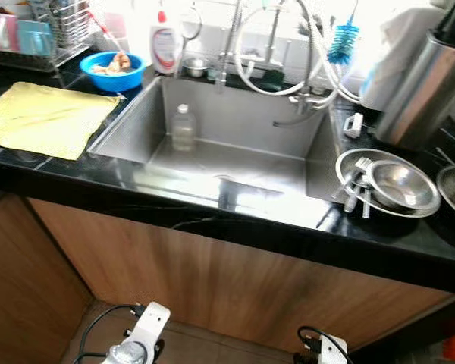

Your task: Kitchen organization

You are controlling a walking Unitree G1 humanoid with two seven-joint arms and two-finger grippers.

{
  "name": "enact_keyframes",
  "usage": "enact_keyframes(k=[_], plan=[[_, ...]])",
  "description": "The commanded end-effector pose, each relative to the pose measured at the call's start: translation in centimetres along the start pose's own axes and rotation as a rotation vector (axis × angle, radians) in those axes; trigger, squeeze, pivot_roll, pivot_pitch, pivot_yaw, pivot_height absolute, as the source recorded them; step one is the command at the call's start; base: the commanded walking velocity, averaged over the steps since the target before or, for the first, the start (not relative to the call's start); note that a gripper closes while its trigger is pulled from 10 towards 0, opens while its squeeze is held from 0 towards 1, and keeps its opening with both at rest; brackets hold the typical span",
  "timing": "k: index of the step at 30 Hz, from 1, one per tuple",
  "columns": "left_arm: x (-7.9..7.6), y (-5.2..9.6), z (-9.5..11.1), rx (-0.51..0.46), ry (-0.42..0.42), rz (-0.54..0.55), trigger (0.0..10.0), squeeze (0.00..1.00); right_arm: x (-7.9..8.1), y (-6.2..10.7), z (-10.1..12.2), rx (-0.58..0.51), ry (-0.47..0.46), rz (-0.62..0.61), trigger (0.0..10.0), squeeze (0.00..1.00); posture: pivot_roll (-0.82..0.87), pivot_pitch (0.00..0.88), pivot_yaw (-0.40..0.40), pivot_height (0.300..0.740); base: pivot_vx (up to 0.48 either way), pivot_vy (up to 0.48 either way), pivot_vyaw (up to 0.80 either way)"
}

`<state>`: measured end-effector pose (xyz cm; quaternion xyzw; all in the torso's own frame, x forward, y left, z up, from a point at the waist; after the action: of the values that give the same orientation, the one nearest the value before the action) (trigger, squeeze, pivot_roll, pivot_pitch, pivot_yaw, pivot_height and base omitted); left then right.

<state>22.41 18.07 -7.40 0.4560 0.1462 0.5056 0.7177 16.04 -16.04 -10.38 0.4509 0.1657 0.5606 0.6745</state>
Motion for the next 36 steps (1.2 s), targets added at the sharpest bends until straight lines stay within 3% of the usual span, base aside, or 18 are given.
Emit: enact_keyframes(k=[1, 8, 12, 14, 17, 23, 28, 36], plan=[[0.0, 0.1, -0.3, -0.001, -0.008, -0.006, 10.0, 0.0, -0.1, 0.0, 0.1, 0.003, -0.003, -0.008, 10.0, 0.0, 0.19, 0.0, -0.109, 0.74, 0.0, 0.277, 0.0], [0.8, 0.2, -0.5, 0.001, 0.0, 0.014, 10.0, 0.0, 0.1, -0.2, 0.4, 0.004, -0.007, -0.005, 10.0, 0.0, 0.25, 0.0, -0.147, 0.74, 0.0, 0.296, 0.0], [1.1, 0.2, -0.5, 0.015, 0.01, 0.046, 10.0, 0.0, 0.3, -0.3, 0.6, 0.015, -0.003, 0.005, 10.0, 0.0, 0.31, 0.012, -0.211, 0.74, 0.0, 0.337, 0.0], [0.7, 0.0, 0.3, 0.008, 0.0, 0.054, 10.0, 0.0, 0.4, -0.4, 0.8, 0.025, 0.016, 0.017, 10.0, 0.0, 0.37, 0.03, -0.268, 0.74, 0.0, 0.0, 0.0], [-0.2, -0.5, 3.2, -0.048, -0.099, 0.024, 10.0, 0.0, 0.2, -0.5, 1.3, 0.037, 0.054, 0.019, 10.0, 0.0, 0.4, 0.038, -0.302, 0.74, 0.0, 0.0, 0.0], [-0.7, -0.6, 4.1, -0.059, -0.133, 0.014, 10.0, 0.0, 0.1, -0.5, 1.5, 0.025, 0.037, 0.014, 10.0, 0.0, 0.42, 0.041, -0.318, 0.74, 0.0, 0.0, 0.0], [-2.4, -0.9, 5.5, -0.077, -0.133, -0.009, 10.0, 0.0, 0.0, -0.5, 1.6, 0.025, 0.028, 0.012, 10.0, 0.0, 0.42, 0.033, -0.319, 0.74, 0.0, 0.0, 0.0], [-1.2, -0.8, 5.3, -0.082, -0.158, -0.013, 10.0, 0.0, 0.1, -0.5, 1.5, 0.023, 0.009, 0.006, 10.0, 0.0, 0.39, 0.021, -0.298, 0.74, 0.0, 0.0, 0.0]])
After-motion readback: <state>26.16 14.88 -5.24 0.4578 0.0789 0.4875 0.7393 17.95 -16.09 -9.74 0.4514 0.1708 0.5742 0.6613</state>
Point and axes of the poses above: a point about 5 cm out from each wrist's last joint towards the gripper, its own y axis pointing back from the gripper into the wrist, its own z axis along the axis of the wrist's last joint, x = y × z, the point moved 1 cm from there along -y, pointing out of the wrist towards the gripper, and after that the axes turned 6 degrees about -y, right-handed, at the moved point
